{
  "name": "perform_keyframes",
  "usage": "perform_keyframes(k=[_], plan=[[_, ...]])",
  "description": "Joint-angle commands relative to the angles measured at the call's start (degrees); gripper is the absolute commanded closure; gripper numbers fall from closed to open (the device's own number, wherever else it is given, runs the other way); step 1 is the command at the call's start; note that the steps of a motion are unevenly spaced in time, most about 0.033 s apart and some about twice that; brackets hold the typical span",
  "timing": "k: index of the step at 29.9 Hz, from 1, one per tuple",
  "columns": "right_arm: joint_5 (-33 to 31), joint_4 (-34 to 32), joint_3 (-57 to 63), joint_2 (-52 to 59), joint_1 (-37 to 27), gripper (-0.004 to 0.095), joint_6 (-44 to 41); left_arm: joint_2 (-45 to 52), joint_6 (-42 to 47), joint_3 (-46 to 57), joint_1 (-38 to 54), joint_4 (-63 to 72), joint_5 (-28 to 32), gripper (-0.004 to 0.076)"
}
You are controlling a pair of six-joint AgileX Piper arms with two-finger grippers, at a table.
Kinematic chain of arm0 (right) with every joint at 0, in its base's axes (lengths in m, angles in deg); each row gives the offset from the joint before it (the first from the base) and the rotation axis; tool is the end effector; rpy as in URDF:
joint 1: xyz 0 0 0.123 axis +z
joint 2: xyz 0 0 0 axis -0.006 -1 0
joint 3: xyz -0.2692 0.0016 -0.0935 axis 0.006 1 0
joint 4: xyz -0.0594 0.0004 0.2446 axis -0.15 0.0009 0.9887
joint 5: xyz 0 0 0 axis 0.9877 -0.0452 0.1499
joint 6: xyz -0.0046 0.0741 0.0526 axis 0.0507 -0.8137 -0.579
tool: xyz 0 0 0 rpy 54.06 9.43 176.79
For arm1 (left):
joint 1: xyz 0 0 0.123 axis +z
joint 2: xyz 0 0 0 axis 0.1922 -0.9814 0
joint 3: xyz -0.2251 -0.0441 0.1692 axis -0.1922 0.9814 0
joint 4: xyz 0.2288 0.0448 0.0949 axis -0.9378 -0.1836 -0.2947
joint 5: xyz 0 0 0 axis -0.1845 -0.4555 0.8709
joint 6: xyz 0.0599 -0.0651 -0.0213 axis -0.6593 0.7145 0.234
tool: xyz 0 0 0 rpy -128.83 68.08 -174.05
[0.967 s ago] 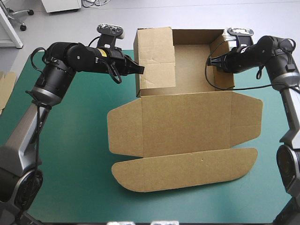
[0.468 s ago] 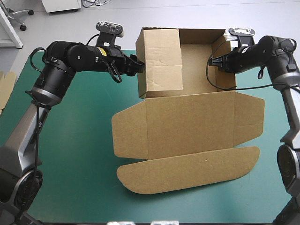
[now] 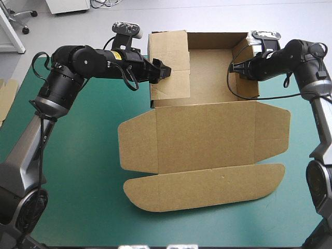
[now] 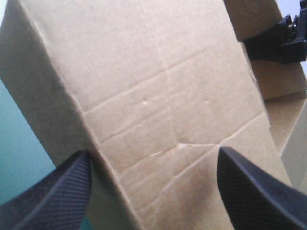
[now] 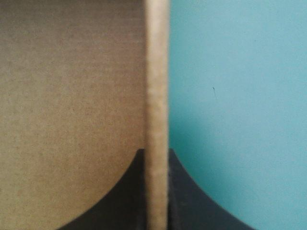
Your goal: Fold the box
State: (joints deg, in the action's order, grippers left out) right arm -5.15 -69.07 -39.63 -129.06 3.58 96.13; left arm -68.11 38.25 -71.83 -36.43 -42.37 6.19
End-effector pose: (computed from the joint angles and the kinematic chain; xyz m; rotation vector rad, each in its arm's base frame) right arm 0.3962 0.0476 0.3867 -0.1411 2.4150 0.3857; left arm 0.3185 -0.1852 0.4583 0.5981 2.1562 -0.6696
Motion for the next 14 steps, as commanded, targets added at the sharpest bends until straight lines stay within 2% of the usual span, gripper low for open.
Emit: perform_keyframes(k=[1,14], plan=[[2.7,2.5,-1.6,3.2,-0.1,0.0940,-0.4,2.5,0.9,-1.8,-0.1,-0.5,2.4,0.0195],[3.0,5.1,-1.6,3.2,-0.1,0.0939,-1.9,1.4,7.3,-1.8,-0.2,-5.0,2.8,0.0204]])
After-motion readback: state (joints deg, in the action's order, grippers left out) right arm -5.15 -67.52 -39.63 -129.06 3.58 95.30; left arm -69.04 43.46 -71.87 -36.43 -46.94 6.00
